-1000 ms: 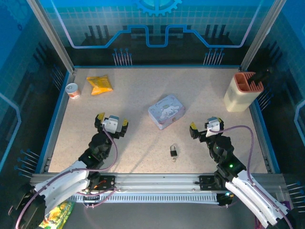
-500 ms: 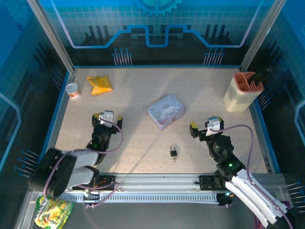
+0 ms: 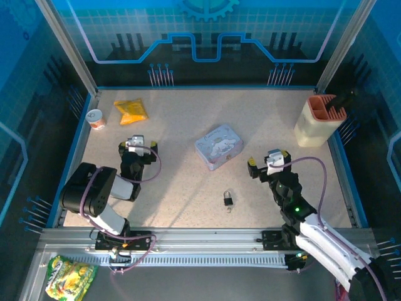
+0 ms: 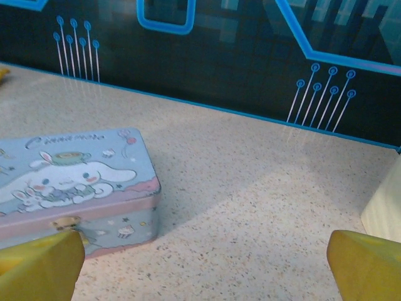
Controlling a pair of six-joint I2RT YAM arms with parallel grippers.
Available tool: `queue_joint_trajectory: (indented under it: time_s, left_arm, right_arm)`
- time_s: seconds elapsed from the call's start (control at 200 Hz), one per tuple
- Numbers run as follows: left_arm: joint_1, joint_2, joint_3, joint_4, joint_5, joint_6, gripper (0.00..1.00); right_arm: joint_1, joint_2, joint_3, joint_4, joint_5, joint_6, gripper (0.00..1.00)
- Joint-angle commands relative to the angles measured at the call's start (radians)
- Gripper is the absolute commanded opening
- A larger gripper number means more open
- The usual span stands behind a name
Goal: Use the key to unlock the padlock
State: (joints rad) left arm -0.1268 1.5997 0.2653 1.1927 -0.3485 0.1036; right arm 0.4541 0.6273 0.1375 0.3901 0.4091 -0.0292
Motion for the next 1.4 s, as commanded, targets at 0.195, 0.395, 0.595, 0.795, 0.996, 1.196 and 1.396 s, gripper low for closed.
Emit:
queue_joint_trajectory:
  time_s: [0.195, 0.395, 0.595, 0.795, 0.996, 1.196, 1.396]
  left_arm:
    - [0.043, -0.032, 0.078, -0.162, 0.011, -0.090, 0.99]
    - [0.042, -0.032, 0.079, -0.163, 0.012, -0.090, 0.99]
    - [0.043, -0.032, 0.078, -0.162, 0.012, -0.088, 0.99]
    - [0.042, -0.032, 0.078, -0.160, 0.012, -0.089, 0.99]
    - [0.042, -0.032, 0.078, -0.160, 0.013, -0.088, 0.99]
    - [0.042, -0.032, 0.079, -0.162, 0.013, -0.088, 0.99]
    - [0.042, -0.031, 0.078, -0.161, 0.013, -0.090, 0.99]
  right_arm:
    - [-0.132, 0.332, 0.046, 0.333, -0.047, -0.073, 1.00]
    - [-0.208, 0.609, 0.054, 0.622, -0.027, -0.050, 1.00]
    - [-0.237, 0.866, 0.067, 0.854, -0.091, -0.092, 1.00]
    - [-0.276, 0.940, 0.131, 0.804, -0.057, -0.026, 1.00]
    - [-0.327, 0.927, 0.226, 0.595, -0.092, 0.027, 1.00]
    - [-0.327, 0.927, 0.226, 0.593, -0.092, 0.025, 1.00]
    - [-0.326, 0.927, 0.227, 0.591, -0.092, 0.025, 1.00]
